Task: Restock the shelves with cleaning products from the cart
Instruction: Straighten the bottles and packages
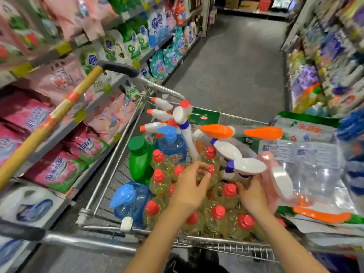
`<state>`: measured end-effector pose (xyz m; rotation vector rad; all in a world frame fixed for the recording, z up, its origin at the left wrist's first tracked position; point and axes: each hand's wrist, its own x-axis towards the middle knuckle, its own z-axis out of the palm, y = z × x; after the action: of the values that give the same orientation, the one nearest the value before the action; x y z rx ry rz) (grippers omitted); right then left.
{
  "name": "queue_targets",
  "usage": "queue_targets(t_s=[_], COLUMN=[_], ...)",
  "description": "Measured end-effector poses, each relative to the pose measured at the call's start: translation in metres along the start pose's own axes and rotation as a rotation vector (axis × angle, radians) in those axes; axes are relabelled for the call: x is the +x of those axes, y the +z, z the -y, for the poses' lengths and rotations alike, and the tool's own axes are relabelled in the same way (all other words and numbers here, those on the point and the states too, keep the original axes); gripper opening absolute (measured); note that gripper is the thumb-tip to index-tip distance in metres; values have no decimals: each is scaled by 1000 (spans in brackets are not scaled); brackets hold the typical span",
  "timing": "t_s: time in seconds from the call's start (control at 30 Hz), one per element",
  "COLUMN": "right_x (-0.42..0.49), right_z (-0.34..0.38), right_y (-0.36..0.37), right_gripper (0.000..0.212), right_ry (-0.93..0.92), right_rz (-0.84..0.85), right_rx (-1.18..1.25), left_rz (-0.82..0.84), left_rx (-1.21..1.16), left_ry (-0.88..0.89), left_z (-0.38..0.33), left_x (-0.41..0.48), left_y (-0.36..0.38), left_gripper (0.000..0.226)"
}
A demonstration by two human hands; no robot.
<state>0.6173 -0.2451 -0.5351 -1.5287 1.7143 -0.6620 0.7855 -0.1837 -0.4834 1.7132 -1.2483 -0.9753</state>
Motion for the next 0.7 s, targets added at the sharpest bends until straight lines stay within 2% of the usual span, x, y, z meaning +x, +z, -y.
queue_targets(t_s=[0.1, 0.27, 0.37, 0.47, 0.57, 0.7], right_x=[-4, -12, -27, -42, -48, -46], right_z=[1, 9, 18, 38, 67, 114], right_y=[2, -7, -20, -42, -70, -107], right_gripper=[34, 11, 18, 43, 40, 31], right_ry=[-125, -128, -215, -373, -523, -626], right_rz=[1, 5, -28, -103, -165, -117], right_rx=[-48, -77, -101, -28, 30, 231], left_rz=[-19, -61, -66, 13, 106, 185], left_rx=[23, 11, 3, -25, -35, -85], left_ry=[15, 15, 29, 76, 97, 184], left_z=[3, 2, -2, -8, -16, -40], left_x=[3, 13, 15, 14, 13, 17], left_y=[2, -2, -6, -11, -17, -23], left_gripper=[10, 12, 16, 28, 40, 48])
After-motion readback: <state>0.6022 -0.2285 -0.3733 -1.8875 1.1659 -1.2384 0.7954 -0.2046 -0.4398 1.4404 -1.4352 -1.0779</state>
